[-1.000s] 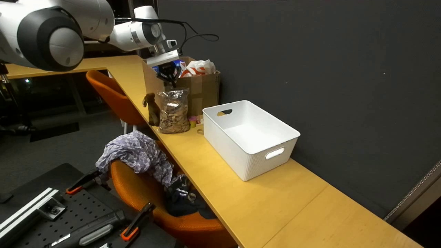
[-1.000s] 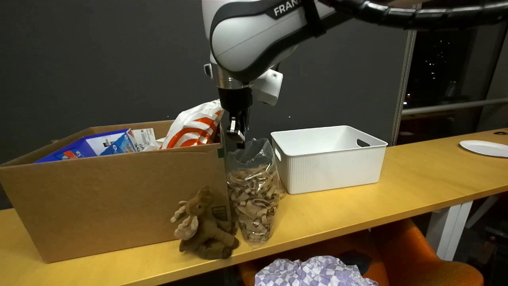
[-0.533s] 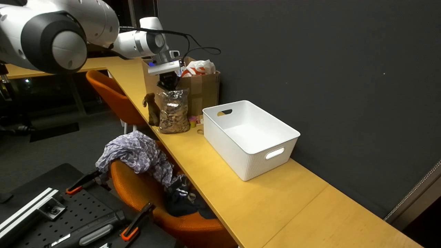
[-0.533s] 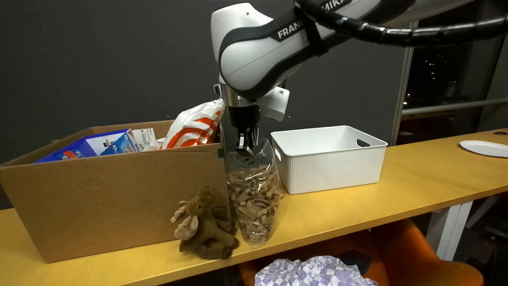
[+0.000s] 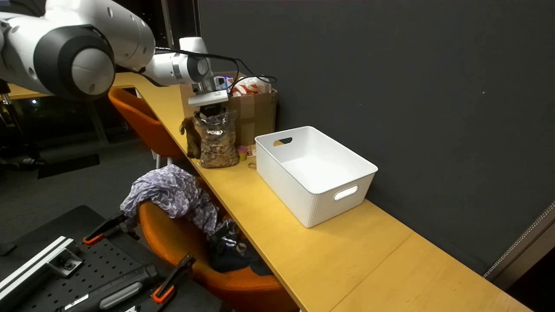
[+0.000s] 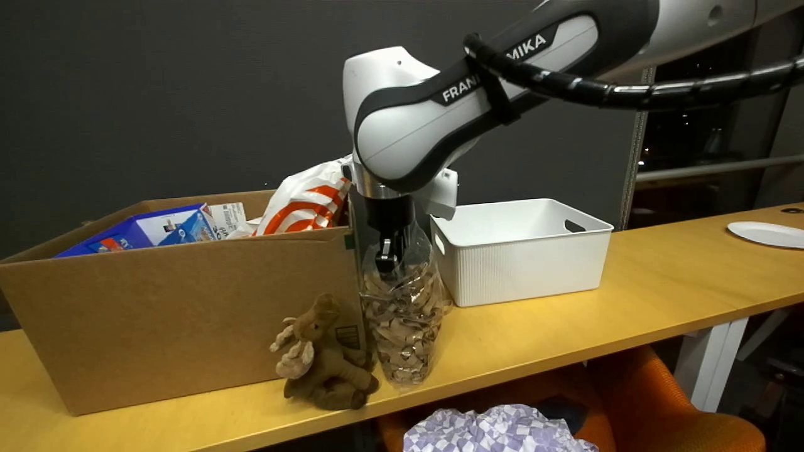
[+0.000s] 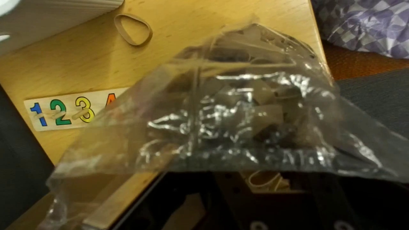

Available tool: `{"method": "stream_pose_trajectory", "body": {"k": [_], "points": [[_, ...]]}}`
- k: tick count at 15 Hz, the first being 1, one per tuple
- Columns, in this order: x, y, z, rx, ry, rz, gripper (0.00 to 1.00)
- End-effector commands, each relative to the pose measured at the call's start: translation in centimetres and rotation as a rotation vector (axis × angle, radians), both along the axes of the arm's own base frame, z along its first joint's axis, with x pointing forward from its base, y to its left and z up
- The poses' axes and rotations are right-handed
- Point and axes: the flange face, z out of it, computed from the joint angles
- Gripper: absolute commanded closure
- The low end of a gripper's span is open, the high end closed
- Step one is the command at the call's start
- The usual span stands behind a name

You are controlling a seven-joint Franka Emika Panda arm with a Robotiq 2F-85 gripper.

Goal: Remove some rubber bands from the plastic

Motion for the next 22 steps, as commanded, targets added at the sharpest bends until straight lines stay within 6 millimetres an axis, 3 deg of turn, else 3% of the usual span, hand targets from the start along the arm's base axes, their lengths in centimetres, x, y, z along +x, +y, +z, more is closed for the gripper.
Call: {"method": "stream_pose_trajectory", "body": {"k": [1,4,7,8,10,17,19,22], "points": [[0.1,-0.4,-0.8,0.056,0.023,0.038,0.22],[0.3,-1.4,-1.6,0.109,0.058,0.049,0.01],[0.5,-2.7,-2.2,0.137,0.076,0.052,0.0],[0.6,-3.1,-2.3,0.142,0.079,0.053,0.25],[0.7,-3.7,-2.4,0.154,0.086,0.051,0.33],[0.8,-4.3,-2.1,0.181,0.1,0.029,0.89],[0.9,-4.3,-1.3,0.175,0.093,0.014,0.99],[0.8,-3.8,0.4,0.164,0.076,-0.018,0.99]]}}
